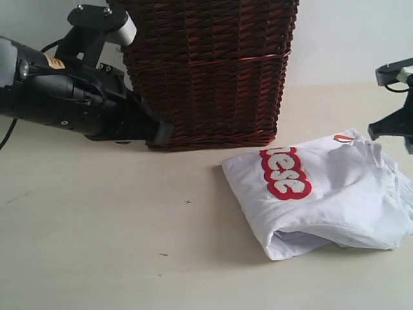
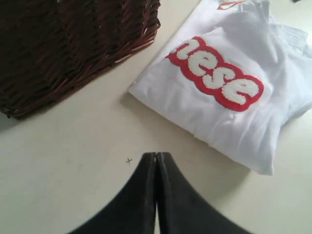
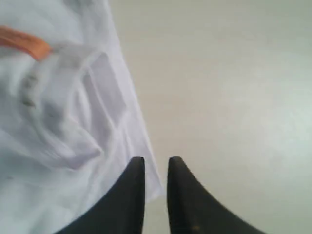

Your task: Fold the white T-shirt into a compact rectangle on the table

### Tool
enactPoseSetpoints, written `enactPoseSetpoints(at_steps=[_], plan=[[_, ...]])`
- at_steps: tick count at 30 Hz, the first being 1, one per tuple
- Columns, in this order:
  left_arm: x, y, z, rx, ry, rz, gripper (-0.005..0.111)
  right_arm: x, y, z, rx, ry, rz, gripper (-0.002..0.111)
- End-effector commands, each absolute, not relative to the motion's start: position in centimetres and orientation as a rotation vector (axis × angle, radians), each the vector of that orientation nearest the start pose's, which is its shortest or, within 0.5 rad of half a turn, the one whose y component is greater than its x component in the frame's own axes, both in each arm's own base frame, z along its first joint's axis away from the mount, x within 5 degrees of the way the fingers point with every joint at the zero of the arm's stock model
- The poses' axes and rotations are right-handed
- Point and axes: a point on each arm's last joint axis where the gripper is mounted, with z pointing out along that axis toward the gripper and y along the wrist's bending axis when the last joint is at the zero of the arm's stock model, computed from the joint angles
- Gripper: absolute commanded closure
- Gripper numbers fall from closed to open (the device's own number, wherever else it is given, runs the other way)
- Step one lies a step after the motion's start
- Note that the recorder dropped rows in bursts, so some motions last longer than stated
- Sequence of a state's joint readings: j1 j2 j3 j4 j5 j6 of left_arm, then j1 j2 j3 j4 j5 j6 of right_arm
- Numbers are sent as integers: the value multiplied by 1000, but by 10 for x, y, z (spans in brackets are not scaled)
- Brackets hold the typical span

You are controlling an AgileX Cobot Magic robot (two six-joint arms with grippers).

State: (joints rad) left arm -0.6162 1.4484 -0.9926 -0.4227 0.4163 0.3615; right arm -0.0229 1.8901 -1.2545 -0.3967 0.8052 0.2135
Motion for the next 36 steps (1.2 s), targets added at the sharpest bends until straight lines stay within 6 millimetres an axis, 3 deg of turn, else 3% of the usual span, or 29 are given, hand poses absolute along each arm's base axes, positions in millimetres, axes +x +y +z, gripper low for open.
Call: enactPoseSetpoints(at_steps=[1, 5, 8, 10, 13, 15, 19, 23, 26, 29, 33, 36], plan=[[243, -190, 264, 760, 2248, -493, 107, 362, -42, 166, 57, 2918, -418, 108], [241, -187, 256, 759, 2268, -486, 107, 369, -6, 173, -240, 2843, -28, 108], [240, -186, 255, 753, 2268, -485, 107, 367, 5, 165, -330, 2831, 94, 108], [238, -185, 257, 749, 2262, -488, 107, 365, -4, 145, -237, 2901, 16, 108], [235, -183, 262, 742, 2247, -496, 107, 361, -24, 117, -113, 3018, -238, 108], [233, -182, 266, 737, 2233, -501, 107, 357, -33, 108, -75, 3065, -380, 108], [231, -180, 273, 730, 2207, -506, 107, 355, -42, 110, -26, 3074, -538, 108], [231, -180, 276, 721, 2190, -506, 107, 354, -43, 117, -10, 3090, -570, 108], [231, -180, 276, 720, 2188, -506, 107, 361, -35, 134, -1, 3092, -567, 108], [231, -180, 276, 720, 2188, -506, 107, 370, -12, 161, -113, 3002, -398, 108], [231, -180, 276, 720, 2188, -506, 107, 372, 24, 197, -259, 2814, -43, 108], [230, -179, 278, 722, 2180, -506, 107, 368, 47, 197, -284, 2761, 284, 108]])
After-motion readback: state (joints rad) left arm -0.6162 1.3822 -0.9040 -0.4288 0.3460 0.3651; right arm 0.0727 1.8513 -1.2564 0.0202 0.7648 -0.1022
